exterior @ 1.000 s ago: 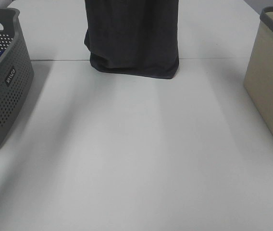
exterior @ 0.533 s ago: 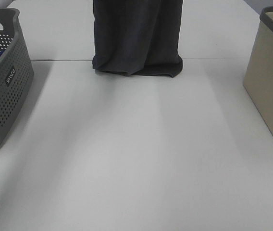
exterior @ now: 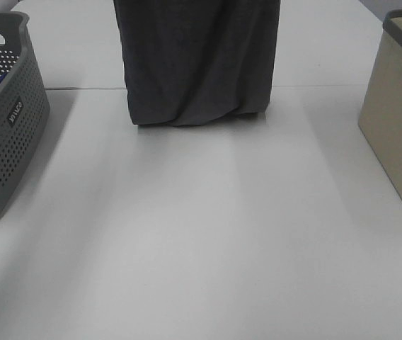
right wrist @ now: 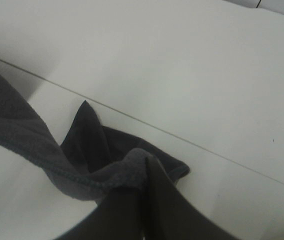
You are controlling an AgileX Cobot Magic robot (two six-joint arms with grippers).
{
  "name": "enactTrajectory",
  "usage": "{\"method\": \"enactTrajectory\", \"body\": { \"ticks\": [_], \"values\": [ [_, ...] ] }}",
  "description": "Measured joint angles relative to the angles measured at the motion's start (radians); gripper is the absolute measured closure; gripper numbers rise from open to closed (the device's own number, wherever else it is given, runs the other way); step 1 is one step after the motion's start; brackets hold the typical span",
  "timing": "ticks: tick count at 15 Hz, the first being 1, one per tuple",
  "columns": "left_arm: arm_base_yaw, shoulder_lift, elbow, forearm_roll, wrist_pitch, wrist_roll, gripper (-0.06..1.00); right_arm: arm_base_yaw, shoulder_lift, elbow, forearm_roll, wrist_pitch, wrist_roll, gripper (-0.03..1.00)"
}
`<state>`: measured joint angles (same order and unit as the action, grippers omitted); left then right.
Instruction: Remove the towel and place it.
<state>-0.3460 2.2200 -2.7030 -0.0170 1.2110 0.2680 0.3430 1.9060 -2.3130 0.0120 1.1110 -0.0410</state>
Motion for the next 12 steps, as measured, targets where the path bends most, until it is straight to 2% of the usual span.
{"method": "enactTrajectory", "body": {
  "ticks": [4, 7, 9, 10, 12],
  "values": [
    [0.0, 0.0, 0.001, -0.012, 0.006, -0.06, 0.94, 0.0, 0.0, 0.0, 0.023, 0.103, -0.007, 0.96],
    [0.0, -0.035, 0.055, -0.022, 0.006, -0.083, 0.94, 0.0, -0.008, 0.013, 0.038, 0.109, -0.014, 0.96],
    [-0.011, -0.107, 0.168, -0.034, 0.006, -0.106, 0.94, 0.0, -0.037, 0.065, 0.089, 0.109, -0.021, 0.96],
    [-0.044, -0.208, 0.319, -0.034, 0.006, -0.122, 0.94, 0.0, -0.093, 0.185, 0.115, 0.109, -0.04, 0.96],
    [-0.083, -0.305, 0.502, -0.028, 0.006, -0.126, 0.94, 0.0, -0.178, 0.323, 0.115, 0.11, -0.041, 0.96]
  ]
}}
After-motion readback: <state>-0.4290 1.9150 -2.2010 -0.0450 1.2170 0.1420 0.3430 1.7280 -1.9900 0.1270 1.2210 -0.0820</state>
